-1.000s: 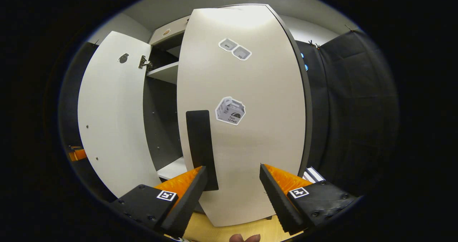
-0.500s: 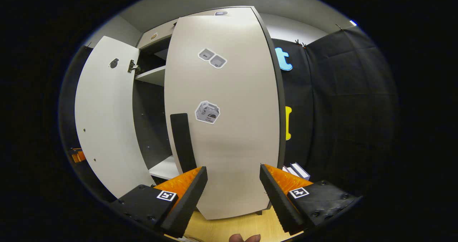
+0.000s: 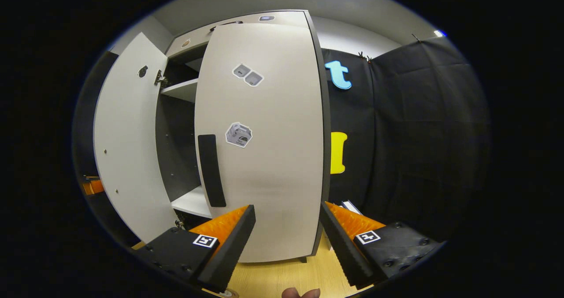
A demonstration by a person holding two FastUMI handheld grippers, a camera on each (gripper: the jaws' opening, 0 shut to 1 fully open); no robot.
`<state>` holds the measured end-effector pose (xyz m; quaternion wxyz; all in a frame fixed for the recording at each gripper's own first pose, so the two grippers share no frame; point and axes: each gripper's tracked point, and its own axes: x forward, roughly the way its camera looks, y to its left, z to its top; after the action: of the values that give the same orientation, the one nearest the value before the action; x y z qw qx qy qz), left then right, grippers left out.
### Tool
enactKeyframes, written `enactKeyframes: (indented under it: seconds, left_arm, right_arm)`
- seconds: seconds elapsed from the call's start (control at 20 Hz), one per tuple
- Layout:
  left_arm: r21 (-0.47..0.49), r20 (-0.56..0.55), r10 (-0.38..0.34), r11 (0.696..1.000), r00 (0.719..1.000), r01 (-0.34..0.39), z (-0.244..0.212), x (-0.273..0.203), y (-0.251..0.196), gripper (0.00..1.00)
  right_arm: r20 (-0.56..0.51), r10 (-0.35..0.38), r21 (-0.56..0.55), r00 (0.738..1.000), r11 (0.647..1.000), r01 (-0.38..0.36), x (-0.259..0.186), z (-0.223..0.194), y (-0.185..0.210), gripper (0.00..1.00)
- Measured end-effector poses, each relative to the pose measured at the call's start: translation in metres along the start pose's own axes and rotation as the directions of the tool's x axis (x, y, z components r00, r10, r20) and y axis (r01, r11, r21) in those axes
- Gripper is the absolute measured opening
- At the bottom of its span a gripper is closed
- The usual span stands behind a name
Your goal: Grasp the bottle in the cabinet with the left hand and place it on the coaster, then close the right door with the right hand and the left door with the left hand.
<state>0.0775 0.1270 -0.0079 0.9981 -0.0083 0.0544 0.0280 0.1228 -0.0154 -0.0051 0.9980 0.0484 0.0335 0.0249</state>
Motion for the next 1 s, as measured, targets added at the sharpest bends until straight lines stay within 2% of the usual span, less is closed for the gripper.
enactKeyframes:
  seconds: [0.15,0.2,0.25,0.35,0.45,0.5,0.55,0.75,1.0]
  left_arm:
    - [-0.019,-0.009,-0.059,0.998,0.998,0.059,-0.002,0.007,-0.033,0.91]
    - [-0.026,-0.011,-0.082,0.996,0.997,0.082,-0.002,0.01,-0.047,0.88]
    - [-0.038,-0.013,-0.096,0.995,0.995,0.095,-0.002,0.016,-0.057,0.92]
    - [-0.06,-0.016,-0.121,0.991,0.993,0.12,-0.003,0.026,-0.077,0.93]
    - [-0.082,-0.015,-0.16,0.984,0.987,0.158,-0.002,0.039,-0.099,0.93]
    - [-0.09,-0.015,-0.177,0.981,0.984,0.174,-0.001,0.043,-0.109,0.89]
    - [-0.091,-0.019,-0.188,0.979,0.982,0.185,-0.001,0.049,-0.118,0.93]
    - [-0.038,-0.011,-0.192,0.981,0.981,0.191,0.003,0.067,-0.137,0.93]
    - [-0.019,-0.011,-0.199,0.98,0.98,0.198,0.003,0.085,-0.152,0.94]
  right_arm:
    - [0.002,0.005,-0.004,1.0,1.0,-0.005,-0.001,0.002,-0.004,0.98]
    - [0.003,0.006,-0.006,1.0,1.0,-0.006,-0.001,0.003,-0.006,0.98]
    - [0.002,0.007,-0.007,1.0,1.0,-0.007,-0.002,0.003,-0.007,0.98]
    - [0.0,0.008,-0.006,1.0,1.0,-0.008,-0.004,0.004,-0.011,0.98]
    - [0.008,0.01,-0.007,1.0,1.0,-0.01,-0.003,0.008,-0.014,0.98]
    - [0.012,0.01,-0.009,1.0,1.0,-0.009,-0.003,0.009,-0.017,0.97]
    - [0.013,0.009,-0.009,1.0,1.0,-0.009,-0.002,0.01,-0.018,0.97]
    - [0.004,0.003,-0.005,1.0,1.0,-0.003,0.001,0.006,-0.027,0.98]
    - [0.0,0.003,-0.007,1.0,1.0,-0.003,0.009,0.002,-0.037,0.98]
